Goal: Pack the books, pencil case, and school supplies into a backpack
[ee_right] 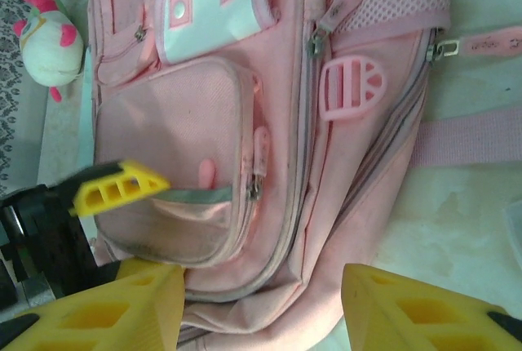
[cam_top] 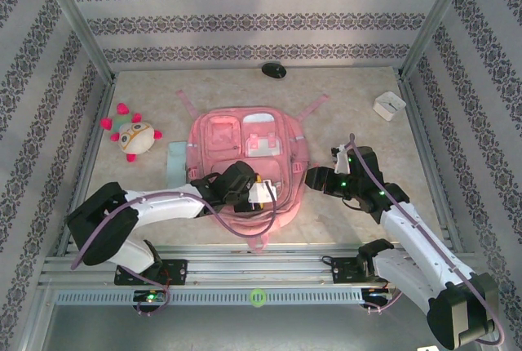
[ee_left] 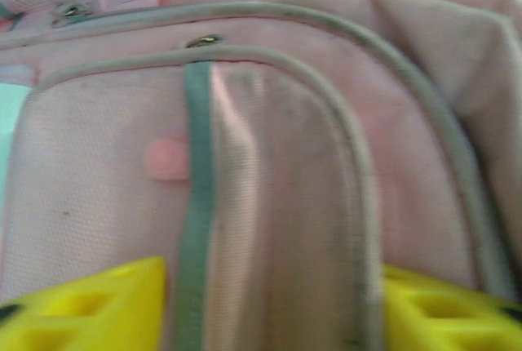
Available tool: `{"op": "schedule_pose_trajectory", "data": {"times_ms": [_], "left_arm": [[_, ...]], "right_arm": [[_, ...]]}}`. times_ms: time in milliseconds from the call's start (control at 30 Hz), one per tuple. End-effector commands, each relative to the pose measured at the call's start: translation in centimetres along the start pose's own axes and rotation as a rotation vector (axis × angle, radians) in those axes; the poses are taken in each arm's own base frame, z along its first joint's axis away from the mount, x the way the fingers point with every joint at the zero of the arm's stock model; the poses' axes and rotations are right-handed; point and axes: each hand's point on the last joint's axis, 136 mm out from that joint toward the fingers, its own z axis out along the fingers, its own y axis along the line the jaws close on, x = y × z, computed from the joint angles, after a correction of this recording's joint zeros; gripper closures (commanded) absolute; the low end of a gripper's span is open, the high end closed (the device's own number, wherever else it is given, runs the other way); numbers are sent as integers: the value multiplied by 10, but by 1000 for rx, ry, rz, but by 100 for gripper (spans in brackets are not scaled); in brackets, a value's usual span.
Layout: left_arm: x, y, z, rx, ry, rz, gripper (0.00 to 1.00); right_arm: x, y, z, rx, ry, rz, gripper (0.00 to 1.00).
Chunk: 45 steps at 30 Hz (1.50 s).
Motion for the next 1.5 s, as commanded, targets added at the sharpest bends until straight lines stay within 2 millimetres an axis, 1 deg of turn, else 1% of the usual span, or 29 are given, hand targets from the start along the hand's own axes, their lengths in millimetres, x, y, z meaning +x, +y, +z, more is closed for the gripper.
{"op": "schedule_pose_trajectory", "data": {"times_ms": [0, 67, 100, 167, 267, 300, 333, 367, 400, 467, 533, 600, 633, 800, 900, 967, 1067, 1200, 1267, 1367, 1467], "left_arm": [[-25, 23, -13, -98, -111, -33, 63], [-35, 22, -27, -96, -203, -64, 82], [-40, 22, -35, -86, -253, -91, 87], [-48, 23, -52, -47, -349, -139, 91], [-54, 30, -76, -4, -463, -205, 96], [-54, 32, -82, 9, -493, -215, 97], [-55, 35, -87, 7, -511, -221, 97], [-55, 36, -91, 5, -523, -221, 98], [-56, 37, -94, 2, -533, -217, 98], [-57, 38, -97, 10, -545, -218, 99], [-57, 38, -97, 19, -551, -222, 100], [-56, 38, -97, 25, -552, -222, 100], [-56, 39, -97, 22, -555, -223, 100], [-56, 42, -101, 10, -569, -221, 100], [-56, 43, -103, 2, -575, -209, 100], [-56, 43, -104, 1, -575, -202, 100], [-55, 43, -104, -1, -574, -197, 100], [-55, 43, -104, -5, -577, -185, 100], [-55, 44, -105, -11, -577, -180, 100], [-55, 44, -107, -10, -579, -176, 100], [-56, 42, -108, -1, -585, -176, 100]], "right_arm": [[-2, 3, -3, -17, -18, -76, 46], [-6, 4, -6, -18, -35, -121, 46], [-9, 6, -7, -21, -44, -151, 46], [-14, 8, -10, -25, -58, -221, 46], [-23, 13, -12, -37, -67, -355, 45], [-31, 14, -13, -52, -87, -363, 45], [-38, 17, -12, -75, -109, -376, 44], [-40, 21, -11, -107, -109, -423, 45], [-42, 26, -10, -126, -111, -505, 45], [-46, 30, -8, -130, -120, -667, 45], [-46, 32, -6, -136, -114, -854, 44], [-45, 25, 1, -115, -94, -1082, 45], [-45, 22, 4, -110, -79, -1155, 46], [-47, 0, 22, -127, 76, -1368, 47], [-52, 2, 35, -198, 98, -1450, 47], [-57, 10, 42, -259, 76, -1489, 47], [-59, 21, 50, -352, 90, -1535, 47], [-58, 9, 66, -341, 213, -1611, 47], [-56, 1, 74, -351, 267, -1621, 48], [-61, -8, 87, -350, 306, -1627, 48], [-65, -3, 95, -392, 299, -1605, 48]]}}
